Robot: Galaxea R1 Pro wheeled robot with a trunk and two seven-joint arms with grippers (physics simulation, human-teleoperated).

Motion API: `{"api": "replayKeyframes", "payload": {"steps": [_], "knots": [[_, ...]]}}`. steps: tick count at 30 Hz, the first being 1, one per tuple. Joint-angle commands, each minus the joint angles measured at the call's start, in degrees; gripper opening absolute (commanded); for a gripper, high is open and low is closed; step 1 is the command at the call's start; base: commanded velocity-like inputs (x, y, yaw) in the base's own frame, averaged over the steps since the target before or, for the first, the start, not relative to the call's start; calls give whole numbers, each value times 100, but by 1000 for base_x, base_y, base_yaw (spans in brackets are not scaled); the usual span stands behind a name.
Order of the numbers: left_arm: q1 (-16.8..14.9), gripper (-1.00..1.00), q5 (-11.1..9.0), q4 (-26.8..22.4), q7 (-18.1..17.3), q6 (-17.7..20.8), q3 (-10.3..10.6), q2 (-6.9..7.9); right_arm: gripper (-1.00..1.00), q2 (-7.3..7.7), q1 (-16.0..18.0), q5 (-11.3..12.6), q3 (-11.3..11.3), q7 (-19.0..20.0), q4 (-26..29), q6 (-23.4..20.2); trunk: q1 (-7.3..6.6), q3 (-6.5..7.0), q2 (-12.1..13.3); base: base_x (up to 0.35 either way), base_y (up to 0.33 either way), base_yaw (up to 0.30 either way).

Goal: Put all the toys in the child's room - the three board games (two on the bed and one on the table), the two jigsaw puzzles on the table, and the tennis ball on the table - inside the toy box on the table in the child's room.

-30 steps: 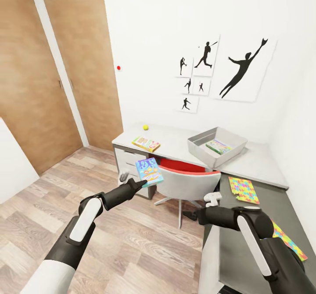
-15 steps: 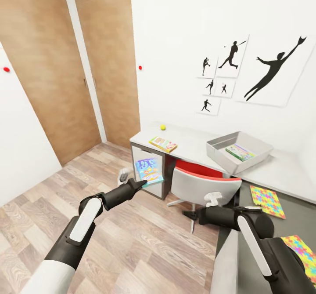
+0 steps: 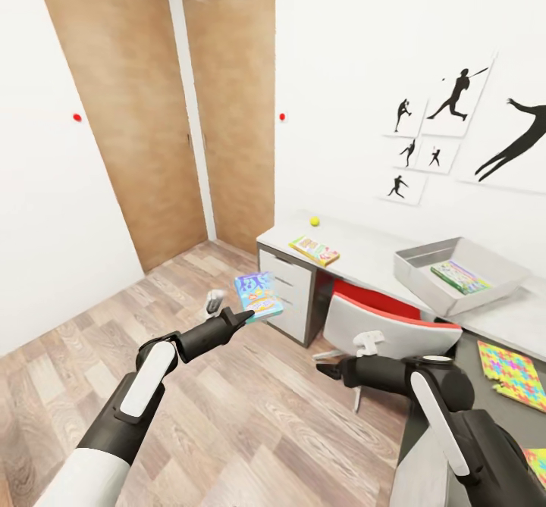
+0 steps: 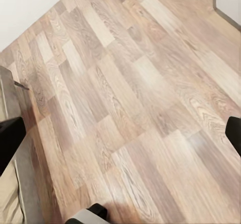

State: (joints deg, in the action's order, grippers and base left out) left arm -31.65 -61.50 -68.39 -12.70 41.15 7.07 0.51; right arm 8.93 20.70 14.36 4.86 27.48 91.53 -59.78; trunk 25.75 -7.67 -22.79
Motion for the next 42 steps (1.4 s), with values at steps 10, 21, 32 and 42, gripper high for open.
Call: {"api": "replayKeyframes", "payload": {"steps": [10,21,32,42], "knots": [[-7,-100,-28,1,-31,16,5,2,100,4,4,-10,-2,20,6,-22,3,-12,-13,0,0,295],[-7,-100,-28,1,-38,16,5,2,100,4,4,-9,-12,20,6,-22,3,-12,-13,0,0,295],[-7,-100,-27,1,-40,16,5,2,100,4,4,-6,-29,23,6,-22,3,-12,-13,0,0,264],[-7,-100,-9,1,-20,16,5,2,100,11,4,3,-36,25,6,-22,3,-12,-13,126,0,70]]}}
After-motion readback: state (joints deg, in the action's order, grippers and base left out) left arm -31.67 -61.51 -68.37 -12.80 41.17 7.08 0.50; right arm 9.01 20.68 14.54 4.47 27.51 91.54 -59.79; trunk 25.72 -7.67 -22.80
